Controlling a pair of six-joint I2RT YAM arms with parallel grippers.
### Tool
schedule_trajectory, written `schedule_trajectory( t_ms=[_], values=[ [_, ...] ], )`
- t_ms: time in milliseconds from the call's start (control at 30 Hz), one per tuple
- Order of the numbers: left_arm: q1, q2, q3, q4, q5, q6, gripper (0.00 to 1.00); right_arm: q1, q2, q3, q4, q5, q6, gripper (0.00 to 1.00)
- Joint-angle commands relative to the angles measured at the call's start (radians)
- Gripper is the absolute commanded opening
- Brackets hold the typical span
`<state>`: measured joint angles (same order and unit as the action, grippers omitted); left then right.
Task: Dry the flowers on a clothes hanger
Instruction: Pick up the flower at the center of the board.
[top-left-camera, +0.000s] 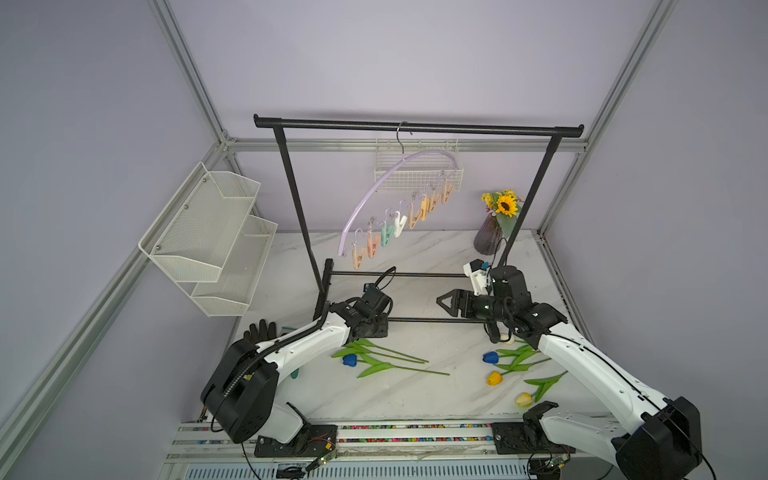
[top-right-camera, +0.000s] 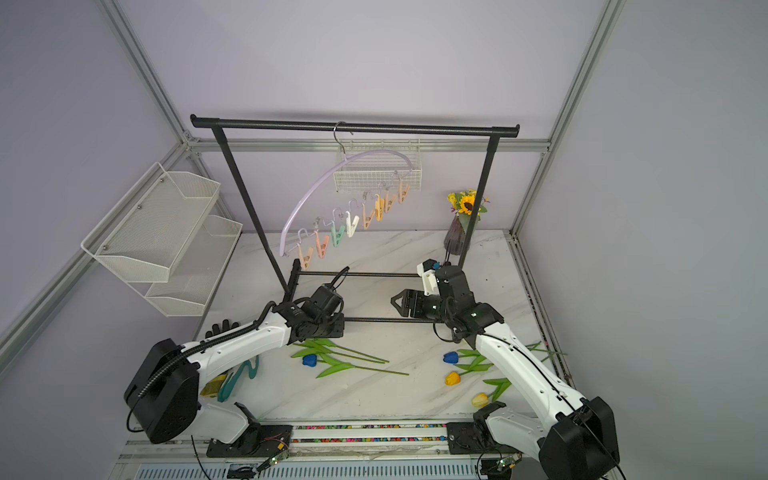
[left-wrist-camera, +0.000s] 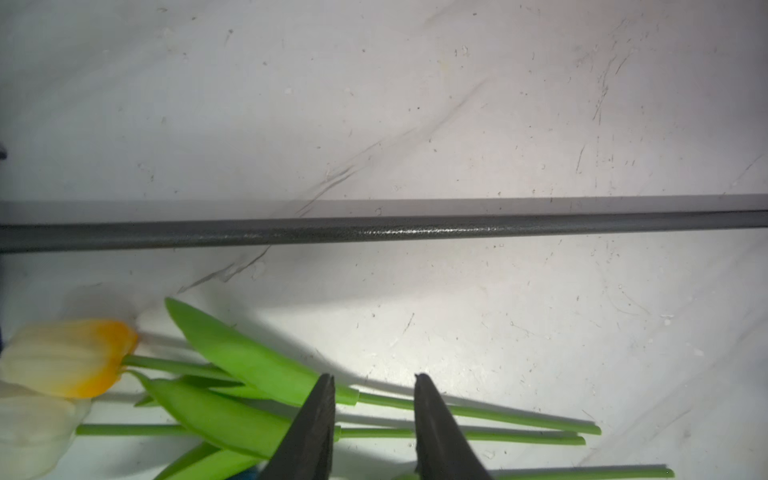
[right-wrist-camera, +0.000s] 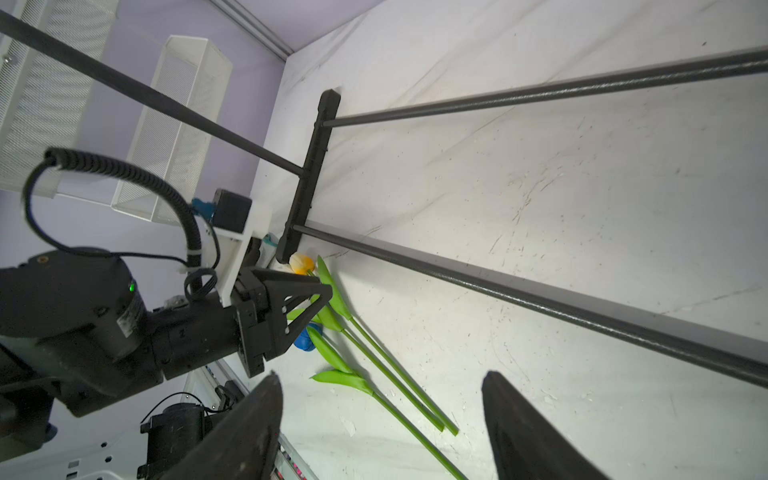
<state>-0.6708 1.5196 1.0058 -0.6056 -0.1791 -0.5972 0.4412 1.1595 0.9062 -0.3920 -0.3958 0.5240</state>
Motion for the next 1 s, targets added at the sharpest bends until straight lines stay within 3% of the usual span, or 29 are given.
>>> schedule_trajectory(
  t_ms=[0, 100, 233, 367, 600, 667, 967],
  values=[
    [-0.002, 0.049, 0.102, -0.121, -0.032, 0.291, 0.27, 0.028, 0.013, -0.009, 0.039, 0.040, -0.025, 0.78],
    [-0.002, 0.069, 0.139, -0.157, 0.019, 0.483, 0.27, 0.037, 0.026, -0.017, 0.054, 0.049, -0.030, 0.78],
    [-0.003, 0.070, 0.172, -0.177, 0.123, 0.615, 0.23, 0.042, 0.049, -0.019, 0.073, 0.046, -0.034, 0.78],
    [-0.003, 0.004, 0.068, -0.088, 0.134, 0.757, 0.26, 0.044, 0.053, -0.014, 0.063, 0.062, -0.058, 0.79],
    [-0.002, 0.013, 0.064, -0.053, 0.149, 0.903, 0.29, 0.045, 0.051, -0.002, 0.047, 0.088, -0.091, 0.80],
    [0.000, 0.008, 0.059, -0.076, 0.218, 0.972, 0.39, 0.044, 0.051, 0.003, 0.044, 0.087, -0.091, 0.80],
    [0.009, 0.059, 0.061, -0.101, 0.180, 1.078, 0.41, 0.044, 0.035, 0.007, 0.022, 0.095, -0.111, 0.81]
  ],
)
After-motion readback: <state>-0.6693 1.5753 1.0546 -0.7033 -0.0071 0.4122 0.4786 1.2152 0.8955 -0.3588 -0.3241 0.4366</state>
